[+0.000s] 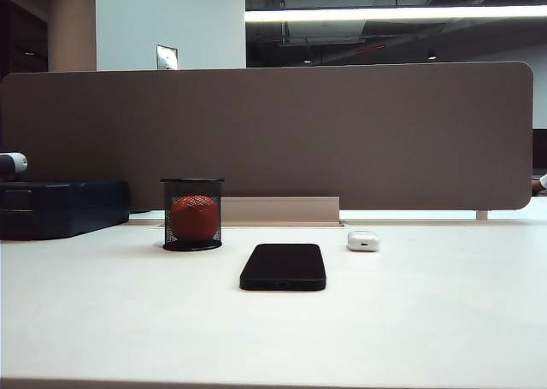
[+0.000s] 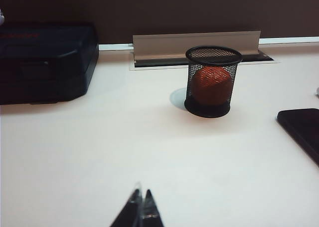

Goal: Find the wireless headphone case on the desktop and place it on the left side of the phone.

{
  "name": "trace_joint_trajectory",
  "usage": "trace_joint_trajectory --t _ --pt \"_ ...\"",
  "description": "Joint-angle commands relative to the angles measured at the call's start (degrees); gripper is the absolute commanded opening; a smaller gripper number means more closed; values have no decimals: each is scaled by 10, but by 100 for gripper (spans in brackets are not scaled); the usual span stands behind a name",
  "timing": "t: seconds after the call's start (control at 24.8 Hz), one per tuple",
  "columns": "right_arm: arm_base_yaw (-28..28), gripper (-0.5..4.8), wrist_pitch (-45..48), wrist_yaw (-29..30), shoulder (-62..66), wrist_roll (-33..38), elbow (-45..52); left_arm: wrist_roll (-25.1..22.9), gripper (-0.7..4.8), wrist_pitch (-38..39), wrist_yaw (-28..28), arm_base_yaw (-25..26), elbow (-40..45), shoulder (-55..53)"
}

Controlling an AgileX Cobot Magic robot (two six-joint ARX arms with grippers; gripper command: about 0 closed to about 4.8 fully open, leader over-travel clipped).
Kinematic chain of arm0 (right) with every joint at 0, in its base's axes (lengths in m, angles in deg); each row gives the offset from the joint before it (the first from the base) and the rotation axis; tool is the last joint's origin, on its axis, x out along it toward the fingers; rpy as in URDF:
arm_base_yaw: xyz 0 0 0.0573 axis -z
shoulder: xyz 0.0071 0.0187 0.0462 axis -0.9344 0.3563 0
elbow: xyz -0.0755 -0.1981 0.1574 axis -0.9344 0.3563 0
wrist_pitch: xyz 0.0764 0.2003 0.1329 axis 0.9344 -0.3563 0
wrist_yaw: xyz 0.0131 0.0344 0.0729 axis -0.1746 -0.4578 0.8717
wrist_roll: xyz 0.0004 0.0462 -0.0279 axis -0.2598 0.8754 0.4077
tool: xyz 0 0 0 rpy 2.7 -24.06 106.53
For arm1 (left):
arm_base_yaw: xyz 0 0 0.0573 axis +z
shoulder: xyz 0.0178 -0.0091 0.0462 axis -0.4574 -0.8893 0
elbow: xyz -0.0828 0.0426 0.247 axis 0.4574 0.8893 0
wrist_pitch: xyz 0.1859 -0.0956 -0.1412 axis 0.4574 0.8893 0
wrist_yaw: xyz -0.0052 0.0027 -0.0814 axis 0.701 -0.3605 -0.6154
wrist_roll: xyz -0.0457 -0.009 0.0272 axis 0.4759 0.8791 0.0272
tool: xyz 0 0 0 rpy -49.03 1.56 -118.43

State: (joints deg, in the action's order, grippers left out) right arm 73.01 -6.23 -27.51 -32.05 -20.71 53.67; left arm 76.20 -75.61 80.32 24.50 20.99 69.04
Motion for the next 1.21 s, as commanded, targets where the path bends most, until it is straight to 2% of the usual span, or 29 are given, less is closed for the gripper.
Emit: trace_joint_trajectory --t 0.04,0.57,0.77,0.85,1.09,1.21 --pt "0 -4 8 -1 0 1 -2 2 -5 -4 0 -1 -1 0" --pt "0 -4 8 2 0 10 -2 2 -5 -4 0 -1 -1 0" --pt "0 -5 4 1 0 41 -19 2 -5 -5 -1 -1 -2 -1" --pt "0 -5 -16 0 0 41 -41 2 -5 -6 -1 -1 -2 -1" --pt "0 -5 -154 -23 1 41 -143 2 -5 -8 -2 -1 -2 0" --pt "0 -5 -187 -23 1 41 -191 2 -5 -8 -3 -1 -2 0"
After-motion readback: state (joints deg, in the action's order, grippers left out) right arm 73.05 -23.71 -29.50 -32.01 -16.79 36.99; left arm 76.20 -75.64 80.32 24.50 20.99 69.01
